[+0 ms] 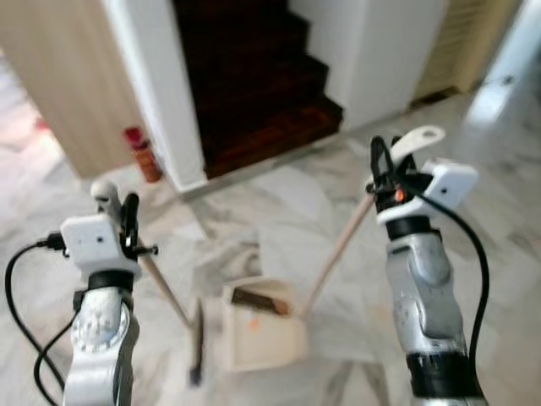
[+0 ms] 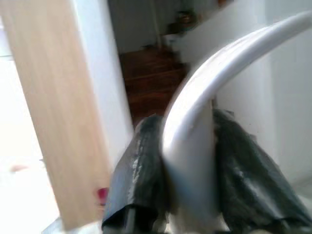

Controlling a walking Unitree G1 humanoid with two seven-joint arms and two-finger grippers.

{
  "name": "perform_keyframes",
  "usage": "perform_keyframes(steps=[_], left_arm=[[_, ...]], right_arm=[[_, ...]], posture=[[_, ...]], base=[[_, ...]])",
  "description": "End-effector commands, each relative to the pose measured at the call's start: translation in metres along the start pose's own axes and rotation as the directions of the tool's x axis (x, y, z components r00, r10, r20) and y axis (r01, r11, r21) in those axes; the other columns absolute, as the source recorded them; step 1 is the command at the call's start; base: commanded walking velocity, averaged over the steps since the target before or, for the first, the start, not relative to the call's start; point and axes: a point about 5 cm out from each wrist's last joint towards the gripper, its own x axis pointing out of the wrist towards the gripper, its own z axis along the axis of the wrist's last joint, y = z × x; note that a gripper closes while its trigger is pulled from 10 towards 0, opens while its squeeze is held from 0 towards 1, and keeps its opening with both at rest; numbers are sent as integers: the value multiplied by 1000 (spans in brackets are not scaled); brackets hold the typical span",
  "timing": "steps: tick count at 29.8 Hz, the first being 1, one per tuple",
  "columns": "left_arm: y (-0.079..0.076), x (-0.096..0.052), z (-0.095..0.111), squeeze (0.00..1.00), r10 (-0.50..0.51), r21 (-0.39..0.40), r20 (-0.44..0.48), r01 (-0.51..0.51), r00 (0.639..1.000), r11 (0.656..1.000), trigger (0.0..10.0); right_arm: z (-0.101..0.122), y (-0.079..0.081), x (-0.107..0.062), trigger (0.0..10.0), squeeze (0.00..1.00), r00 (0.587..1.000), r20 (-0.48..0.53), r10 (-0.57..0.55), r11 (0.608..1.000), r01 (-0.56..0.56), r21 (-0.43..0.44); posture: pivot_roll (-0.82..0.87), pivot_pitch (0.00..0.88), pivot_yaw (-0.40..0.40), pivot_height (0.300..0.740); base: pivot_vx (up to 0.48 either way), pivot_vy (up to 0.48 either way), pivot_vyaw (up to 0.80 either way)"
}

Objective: Sweep floor

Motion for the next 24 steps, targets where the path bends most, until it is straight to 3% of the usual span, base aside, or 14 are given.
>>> perform_keyframes(steps=[1, 24], left_arm=[[-2, 3, 11, 0, -11, 30, 49, 9, 999, 1000, 10000], [0, 2, 13, 0, -18, 36, 51, 17, 999, 999, 10000]], right_arm=[[15, -5, 3, 10000, 0, 996, 77, -37, 998, 33, 47], [15, 0, 6, 10000, 0, 996, 88, -33, 998, 28, 55]], posture=[[2, 92, 31, 740], [9, 71, 38, 740]], base=[[0, 409, 0], [0, 408, 0]])
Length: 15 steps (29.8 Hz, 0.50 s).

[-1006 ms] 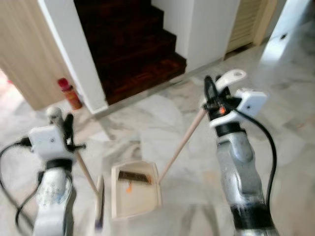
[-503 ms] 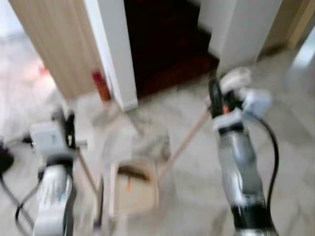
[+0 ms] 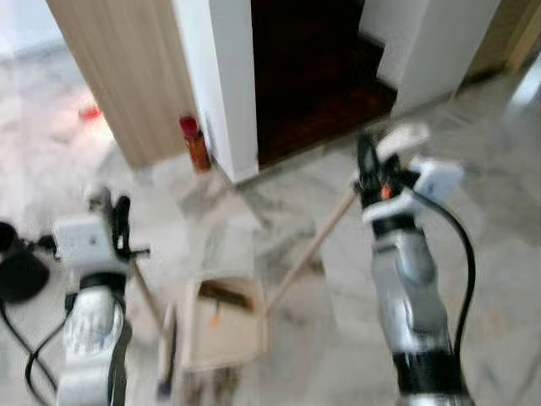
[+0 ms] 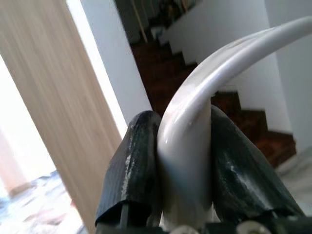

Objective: Sweep floor

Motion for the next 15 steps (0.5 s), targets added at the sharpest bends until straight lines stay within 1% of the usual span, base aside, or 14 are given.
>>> perform_keyframes(steps=[1, 6, 8, 15], left_arm=[[3, 2, 11, 0, 3, -1, 53, -3, 999, 1000, 10000], [2, 1, 11, 0, -1, -2, 51, 2, 999, 1000, 10000], [1, 1, 11, 0, -2, -4, 52, 2, 999, 1000, 10000], [1, 3, 11, 0, -7, -6, 53, 7, 999, 1000, 10000]], right_arm=[[15, 9, 6, 10000, 0, 996, 75, 40, 999, -39, -17], [14, 10, 5, 10000, 0, 997, 73, 40, 999, -40, -7], [14, 10, 5, 10000, 0, 996, 74, 40, 999, -40, 3], [14, 11, 7, 10000, 0, 996, 74, 47, 999, -46, -5]], posture=[[8, 68, 39, 740], [5, 56, 41, 740], [7, 46, 42, 740], [9, 34, 40, 740]], base=[[0, 405, 544], [0, 406, 655], [0, 405, 0], [0, 406, 0]])
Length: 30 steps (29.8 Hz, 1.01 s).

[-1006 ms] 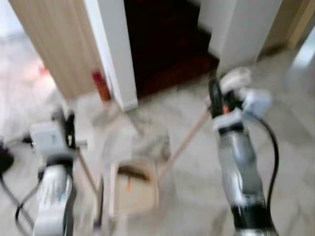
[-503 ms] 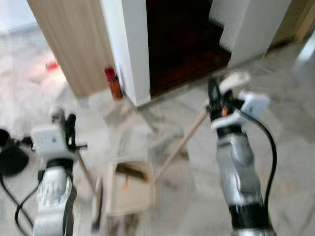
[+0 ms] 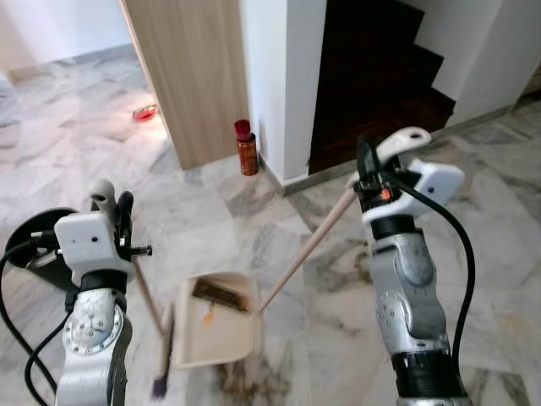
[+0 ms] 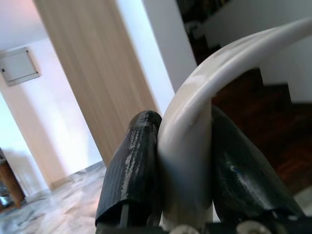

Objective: Sweep floor

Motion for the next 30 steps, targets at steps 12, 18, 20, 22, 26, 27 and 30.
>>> perform_keyframes(steps=[12, 18, 20, 22, 26, 27, 30], left_arm=[[3, 2, 9, 0, 13, -1, 39, -13, 999, 1000, 10000], [5, 3, 9, 0, 13, 3, 39, -13, 999, 1000, 10000], [5, 3, 10, 0, 14, 4, 39, -14, 999, 1000, 10000], [5, 3, 10, 0, 15, 5, 38, -15, 999, 1000, 10000], [6, 3, 9, 0, 14, 8, 36, -14, 999, 1000, 10000], [6, 3, 9, 0, 13, 8, 36, -13, 999, 1000, 10000], [6, 4, 10, 0, 10, 7, 38, -10, 999, 1000, 10000]], right_arm=[[13, 9, 8, 10000, 0, 997, 63, 39, 999, -38, -14], [13, 10, 9, 10000, 0, 997, 64, 37, 999, -37, -6], [13, 10, 9, 10000, 0, 997, 63, 37, 999, -37, -2], [13, 11, 9, 10000, 0, 997, 60, 38, 999, -38, 1], [12, 11, 8, 10000, 0, 998, 58, 38, 999, -38, 5], [12, 12, 9, 10000, 0, 998, 57, 40, 999, -40, 5], [11, 13, 9, 10000, 0, 998, 54, 44, 999, -44, 6]], posture=[[20, 56, 40, 740], [23, 67, 44, 740], [25, 68, 45, 740], [27, 71, 46, 740], [30, 66, 48, 740], [30, 66, 50, 740], [30, 66, 50, 740]], base=[[0, 407, 0], [0, 406, 0], [0, 407, 0], [0, 407, 0], [0, 409, 0], [0, 409, 0], [0, 409, 0]])
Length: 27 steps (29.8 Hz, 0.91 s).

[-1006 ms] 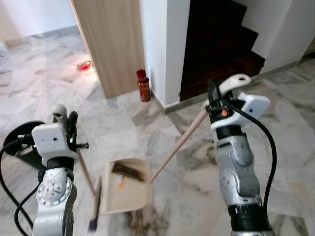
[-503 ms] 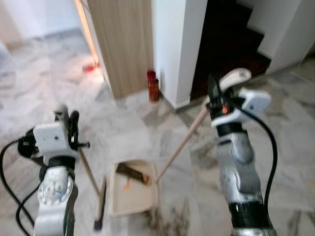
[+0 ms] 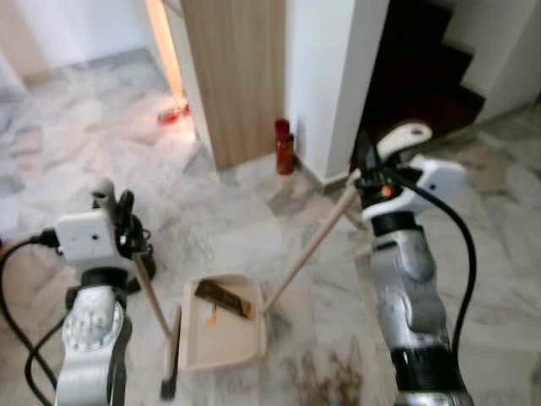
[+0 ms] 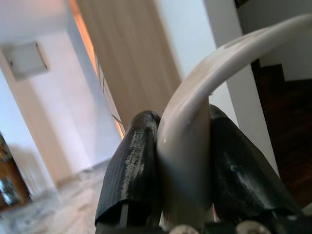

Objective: Sweep floor

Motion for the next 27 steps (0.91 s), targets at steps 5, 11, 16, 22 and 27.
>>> perform_keyframes(steps=[5, 11, 16, 22, 27], left_arm=[[5, 4, 11, 0, 12, 11, 49, -13, 999, 1000, 10000], [5, 2, 10, 0, 8, 22, 47, -9, 999, 1000, 10000], [5, 2, 11, 0, 6, 21, 51, -8, 999, 1000, 10000], [5, 3, 11, 0, 6, 23, 51, -7, 999, 1000, 10000], [5, 2, 11, 0, 8, 26, 49, -9, 999, 1000, 10000]], right_arm=[[11, 13, 7, 10000, 0, 997, 54, 49, 999, -48, -15], [9, 13, 7, 10000, 0, 998, 45, 43, 999, -43, -5], [9, 13, 7, 10000, 0, 998, 47, 41, 999, -40, -8], [10, 12, 7, 10000, 0, 998, 48, 39, 999, -39, -7], [10, 12, 7, 10000, 0, 998, 45, 41, 999, -40, -6]], posture=[[33, 68, 52, 740], [35, 69, 52, 740], [34, 70, 52, 740], [35, 77, 51, 740], [36, 79, 50, 740]], base=[[0, 408, 270], [0, 407, 710], [0, 410, 95], [0, 408, 0], [0, 408, 0]])
